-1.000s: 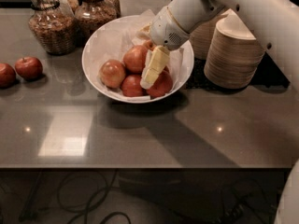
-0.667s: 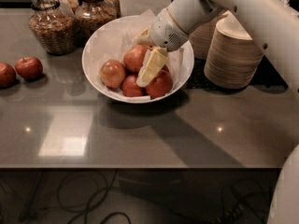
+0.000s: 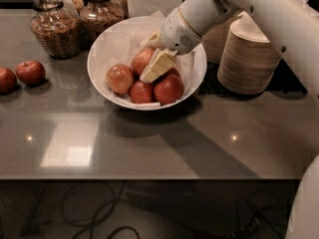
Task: Pick apple from white bowl
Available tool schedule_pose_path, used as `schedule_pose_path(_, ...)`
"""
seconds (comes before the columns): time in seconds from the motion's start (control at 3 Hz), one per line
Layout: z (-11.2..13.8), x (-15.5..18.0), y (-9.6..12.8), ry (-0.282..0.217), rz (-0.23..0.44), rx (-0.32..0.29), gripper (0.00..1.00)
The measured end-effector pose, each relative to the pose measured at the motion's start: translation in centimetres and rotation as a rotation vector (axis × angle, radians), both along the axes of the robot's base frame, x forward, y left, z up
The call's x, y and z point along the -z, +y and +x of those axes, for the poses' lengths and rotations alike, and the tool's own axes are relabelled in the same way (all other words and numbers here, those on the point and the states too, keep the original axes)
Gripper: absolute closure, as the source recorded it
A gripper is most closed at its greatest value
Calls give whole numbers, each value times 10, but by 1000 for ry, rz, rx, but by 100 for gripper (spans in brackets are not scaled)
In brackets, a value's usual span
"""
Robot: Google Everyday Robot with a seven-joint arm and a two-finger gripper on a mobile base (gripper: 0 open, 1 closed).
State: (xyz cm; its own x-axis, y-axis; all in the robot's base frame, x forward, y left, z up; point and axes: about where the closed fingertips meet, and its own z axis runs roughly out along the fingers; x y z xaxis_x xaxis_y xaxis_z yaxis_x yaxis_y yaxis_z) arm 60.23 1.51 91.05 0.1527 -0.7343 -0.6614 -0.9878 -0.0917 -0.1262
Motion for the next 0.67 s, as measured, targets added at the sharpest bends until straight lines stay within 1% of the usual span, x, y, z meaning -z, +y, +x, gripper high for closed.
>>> schedule_pose_path(0.33, 0, 0, 0, 0, 0, 0, 89)
schedule_pose_path(0.67, 0, 0, 0, 0, 0, 0, 100)
